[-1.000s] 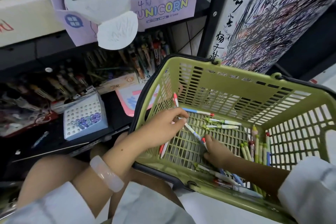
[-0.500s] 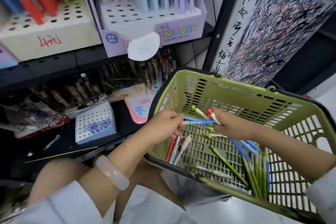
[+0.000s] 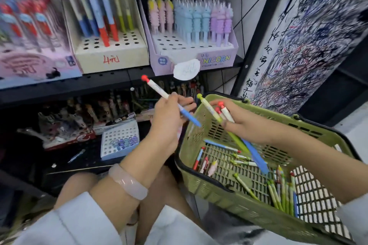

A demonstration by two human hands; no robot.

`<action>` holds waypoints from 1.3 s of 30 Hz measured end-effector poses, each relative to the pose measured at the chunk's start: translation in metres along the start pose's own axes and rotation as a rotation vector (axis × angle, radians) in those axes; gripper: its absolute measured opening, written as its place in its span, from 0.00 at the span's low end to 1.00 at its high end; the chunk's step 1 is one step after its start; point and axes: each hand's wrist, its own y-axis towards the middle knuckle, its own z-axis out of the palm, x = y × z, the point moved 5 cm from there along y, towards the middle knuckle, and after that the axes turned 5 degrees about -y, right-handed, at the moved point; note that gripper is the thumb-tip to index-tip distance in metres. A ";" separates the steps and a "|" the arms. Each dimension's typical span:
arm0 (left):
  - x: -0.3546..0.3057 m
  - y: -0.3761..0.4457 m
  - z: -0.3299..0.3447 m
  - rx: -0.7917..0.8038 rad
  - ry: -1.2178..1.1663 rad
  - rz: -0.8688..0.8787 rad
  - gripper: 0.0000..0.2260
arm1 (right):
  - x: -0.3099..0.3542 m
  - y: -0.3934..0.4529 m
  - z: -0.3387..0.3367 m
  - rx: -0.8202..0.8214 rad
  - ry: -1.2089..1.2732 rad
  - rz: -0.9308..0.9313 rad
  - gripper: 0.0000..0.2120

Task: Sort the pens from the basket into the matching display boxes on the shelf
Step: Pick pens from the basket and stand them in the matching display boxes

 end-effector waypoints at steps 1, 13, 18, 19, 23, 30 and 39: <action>-0.014 0.002 -0.011 -0.029 -0.029 0.045 0.12 | 0.006 0.004 -0.003 -0.018 -0.011 0.006 0.19; -0.038 -0.031 -0.049 0.141 -0.159 -0.176 0.16 | 0.135 0.101 0.026 -0.249 0.686 -0.074 0.13; -0.059 -0.030 -0.067 0.065 0.012 -0.007 0.14 | 0.163 0.123 0.042 -0.231 0.520 -0.078 0.16; -0.063 -0.029 -0.075 0.046 0.036 0.012 0.14 | 0.167 0.126 0.044 -0.217 0.500 -0.088 0.17; -0.080 -0.024 -0.108 0.013 0.142 0.103 0.09 | 0.178 0.136 0.047 -0.177 0.623 -0.092 0.16; -0.107 -0.023 -0.132 -0.036 0.255 0.319 0.08 | 0.191 0.141 0.046 -0.135 0.748 -0.164 0.12; -0.140 -0.007 -0.158 -0.229 0.318 0.431 0.07 | 0.212 0.158 -0.019 -0.578 0.619 -0.274 0.05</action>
